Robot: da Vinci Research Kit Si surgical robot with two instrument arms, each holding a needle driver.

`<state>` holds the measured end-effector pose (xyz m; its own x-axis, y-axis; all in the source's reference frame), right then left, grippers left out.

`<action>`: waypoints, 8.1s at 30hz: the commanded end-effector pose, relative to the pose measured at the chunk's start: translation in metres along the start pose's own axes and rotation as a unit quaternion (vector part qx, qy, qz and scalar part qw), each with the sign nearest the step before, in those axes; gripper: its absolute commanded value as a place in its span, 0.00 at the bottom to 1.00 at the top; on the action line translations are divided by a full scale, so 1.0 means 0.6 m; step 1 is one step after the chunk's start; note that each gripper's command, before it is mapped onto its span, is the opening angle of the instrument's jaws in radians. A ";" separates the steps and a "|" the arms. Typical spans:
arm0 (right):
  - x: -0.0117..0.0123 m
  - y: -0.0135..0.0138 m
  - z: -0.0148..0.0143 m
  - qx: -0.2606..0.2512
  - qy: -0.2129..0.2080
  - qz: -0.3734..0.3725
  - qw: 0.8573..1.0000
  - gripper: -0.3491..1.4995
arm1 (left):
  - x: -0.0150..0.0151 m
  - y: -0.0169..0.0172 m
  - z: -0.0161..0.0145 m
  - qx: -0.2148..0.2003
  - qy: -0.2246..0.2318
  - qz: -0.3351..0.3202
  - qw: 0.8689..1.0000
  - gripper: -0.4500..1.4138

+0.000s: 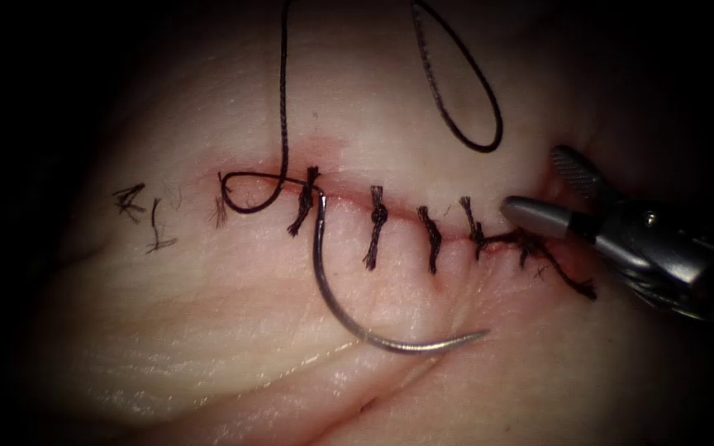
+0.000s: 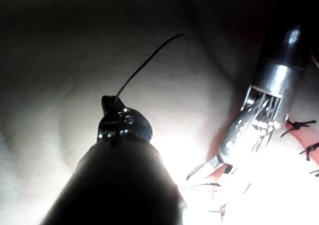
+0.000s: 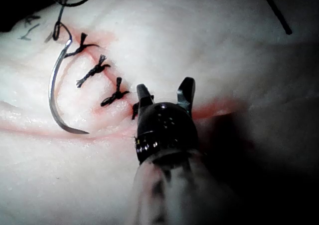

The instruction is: Wound Closure

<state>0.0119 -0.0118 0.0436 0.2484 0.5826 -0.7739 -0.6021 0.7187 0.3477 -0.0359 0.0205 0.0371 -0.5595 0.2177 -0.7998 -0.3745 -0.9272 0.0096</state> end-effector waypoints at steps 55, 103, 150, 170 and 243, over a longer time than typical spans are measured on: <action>-0.0024 -0.0015 -0.0161 0.000 -0.043 -0.284 0.958 0.77 | -0.0171 0.0453 0.0100 -0.059 -0.065 0.048 0.995 0.56; -0.0038 -0.0018 -0.0056 0.147 0.071 -0.315 0.935 0.64 | -0.0273 0.0358 0.0101 -0.159 0.185 0.022 0.969 0.00; -0.0031 -0.0098 0.0128 0.111 0.032 -0.282 0.952 0.00 | -0.0281 0.0375 0.0103 -0.209 0.230 -0.102 0.945 0.00; -0.0043 -0.0077 0.0072 0.099 0.052 -0.333 0.936 0.99 | -0.0247 0.0370 0.0078 -0.221 0.235 -0.111 0.940 0.00; -0.0017 0.0030 -0.0097 0.087 0.004 -0.321 0.943 0.98 | -0.0602 0.0018 -0.0128 -0.018 -0.030 -0.172 0.984 0.32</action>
<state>0.0054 -0.0136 0.0415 0.5158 0.0047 -0.8567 -0.1953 0.9743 -0.1122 -0.0100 0.0093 0.0602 -0.4354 0.5276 -0.7294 -0.5348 -0.8034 -0.2619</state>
